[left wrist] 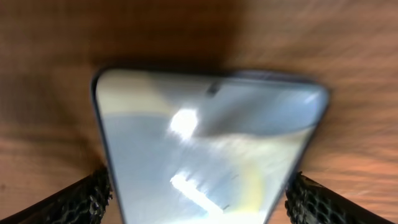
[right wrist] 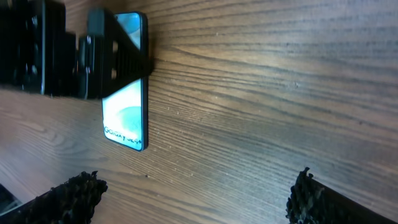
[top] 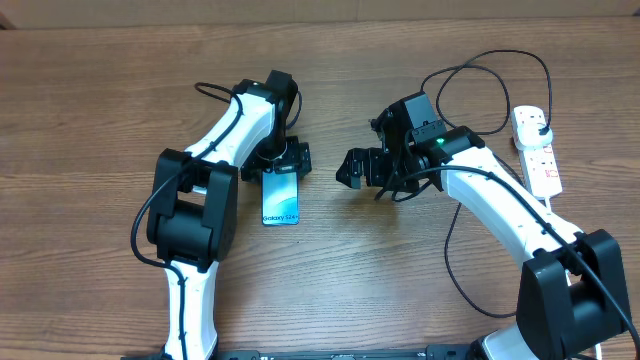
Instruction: Plug charger to phone and switch on socket
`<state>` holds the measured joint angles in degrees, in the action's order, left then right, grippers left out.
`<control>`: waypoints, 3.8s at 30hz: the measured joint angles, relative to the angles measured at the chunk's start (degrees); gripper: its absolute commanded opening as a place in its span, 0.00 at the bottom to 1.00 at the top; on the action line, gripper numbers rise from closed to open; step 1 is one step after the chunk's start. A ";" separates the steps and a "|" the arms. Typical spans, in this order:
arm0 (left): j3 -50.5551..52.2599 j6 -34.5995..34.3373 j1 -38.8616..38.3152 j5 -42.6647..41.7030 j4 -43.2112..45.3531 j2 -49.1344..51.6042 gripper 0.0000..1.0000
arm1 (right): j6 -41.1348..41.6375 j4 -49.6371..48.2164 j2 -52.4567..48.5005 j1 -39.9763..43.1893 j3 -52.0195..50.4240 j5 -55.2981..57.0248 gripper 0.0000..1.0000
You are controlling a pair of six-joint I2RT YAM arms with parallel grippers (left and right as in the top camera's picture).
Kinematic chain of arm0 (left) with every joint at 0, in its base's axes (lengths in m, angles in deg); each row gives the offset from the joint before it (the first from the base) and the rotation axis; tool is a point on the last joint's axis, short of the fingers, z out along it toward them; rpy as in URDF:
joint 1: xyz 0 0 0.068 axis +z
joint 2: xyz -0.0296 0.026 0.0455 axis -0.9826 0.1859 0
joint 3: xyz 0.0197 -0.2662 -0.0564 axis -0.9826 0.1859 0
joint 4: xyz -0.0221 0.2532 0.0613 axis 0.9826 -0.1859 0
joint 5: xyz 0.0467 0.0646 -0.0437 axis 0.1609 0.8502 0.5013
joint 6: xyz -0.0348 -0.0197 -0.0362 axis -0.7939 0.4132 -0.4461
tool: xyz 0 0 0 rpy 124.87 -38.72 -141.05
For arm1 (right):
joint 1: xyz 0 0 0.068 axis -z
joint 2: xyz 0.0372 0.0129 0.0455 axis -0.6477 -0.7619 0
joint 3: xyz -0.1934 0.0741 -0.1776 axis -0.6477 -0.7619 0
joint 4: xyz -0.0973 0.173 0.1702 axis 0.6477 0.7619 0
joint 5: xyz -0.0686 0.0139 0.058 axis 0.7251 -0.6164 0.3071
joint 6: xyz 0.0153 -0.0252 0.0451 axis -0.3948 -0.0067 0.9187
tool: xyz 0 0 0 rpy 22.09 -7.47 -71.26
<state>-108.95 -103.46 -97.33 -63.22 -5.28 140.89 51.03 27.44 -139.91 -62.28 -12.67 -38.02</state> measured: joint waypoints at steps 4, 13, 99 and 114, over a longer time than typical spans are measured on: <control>0.07 0.02 0.00 0.44 -0.96 0.15 0.97 | 1.95 0.79 -0.04 0.00 0.00 -0.28 1.00; 2.14 0.44 -0.26 1.09 0.92 -0.92 0.77 | 4.28 0.39 -0.04 -1.09 -0.26 -0.79 1.00; 3.91 34.73 6.47 -60.67 4.00 -9.44 0.86 | 28.44 -59.25 -1.84 -1.29 -19.43 -31.74 0.04; 4.48 36.65 7.23 -73.96 4.94 -13.18 0.66 | 33.33 -69.13 -0.79 0.02 -18.73 -33.94 0.04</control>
<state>-104.47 -66.80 -90.09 -137.18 -0.34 127.71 84.36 -41.70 -140.70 -62.26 -31.40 -71.96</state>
